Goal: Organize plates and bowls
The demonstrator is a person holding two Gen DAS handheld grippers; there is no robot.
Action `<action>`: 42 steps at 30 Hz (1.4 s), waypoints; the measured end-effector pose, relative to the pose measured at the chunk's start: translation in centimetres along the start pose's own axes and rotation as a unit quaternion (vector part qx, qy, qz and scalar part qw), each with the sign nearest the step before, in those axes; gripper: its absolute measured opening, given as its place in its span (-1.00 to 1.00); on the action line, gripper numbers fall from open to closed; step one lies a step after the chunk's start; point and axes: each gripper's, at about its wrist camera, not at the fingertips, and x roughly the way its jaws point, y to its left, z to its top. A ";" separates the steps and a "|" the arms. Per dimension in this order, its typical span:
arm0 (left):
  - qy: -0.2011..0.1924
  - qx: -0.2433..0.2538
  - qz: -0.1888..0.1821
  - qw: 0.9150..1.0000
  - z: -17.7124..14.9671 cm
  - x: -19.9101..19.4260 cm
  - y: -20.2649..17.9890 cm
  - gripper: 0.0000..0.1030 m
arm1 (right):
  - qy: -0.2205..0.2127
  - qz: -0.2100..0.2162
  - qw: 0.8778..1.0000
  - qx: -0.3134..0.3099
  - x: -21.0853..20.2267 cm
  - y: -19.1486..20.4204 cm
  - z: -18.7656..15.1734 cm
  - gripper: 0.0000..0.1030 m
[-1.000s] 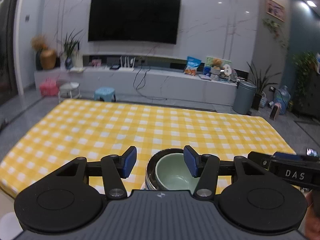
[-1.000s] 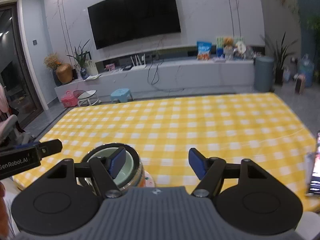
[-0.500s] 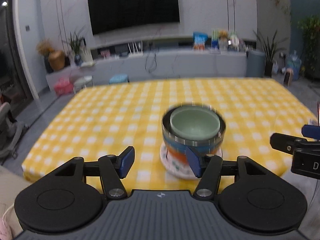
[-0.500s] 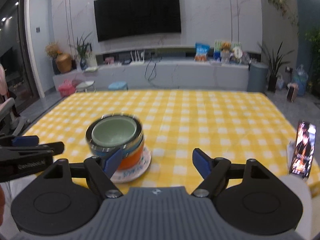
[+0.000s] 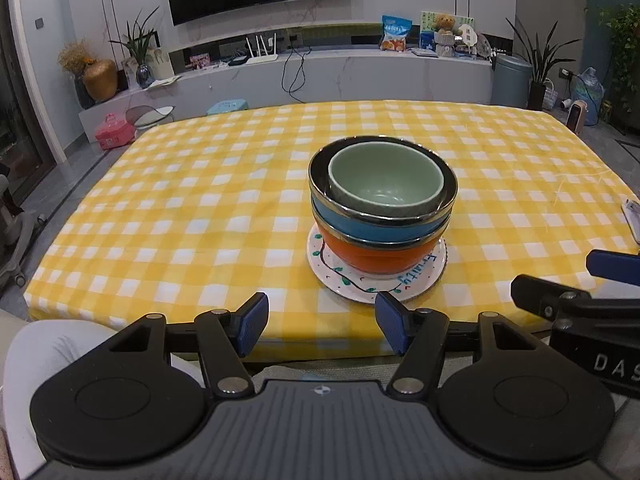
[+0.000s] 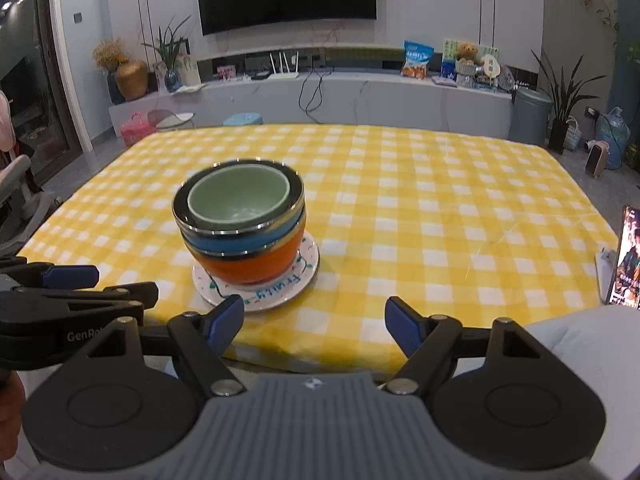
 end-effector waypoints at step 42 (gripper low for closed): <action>0.012 0.004 -0.013 1.000 0.2 0.2 0.0 0.40 | 0.009 -0.004 1.000 -0.007 0.8 0.3 0.4 0.51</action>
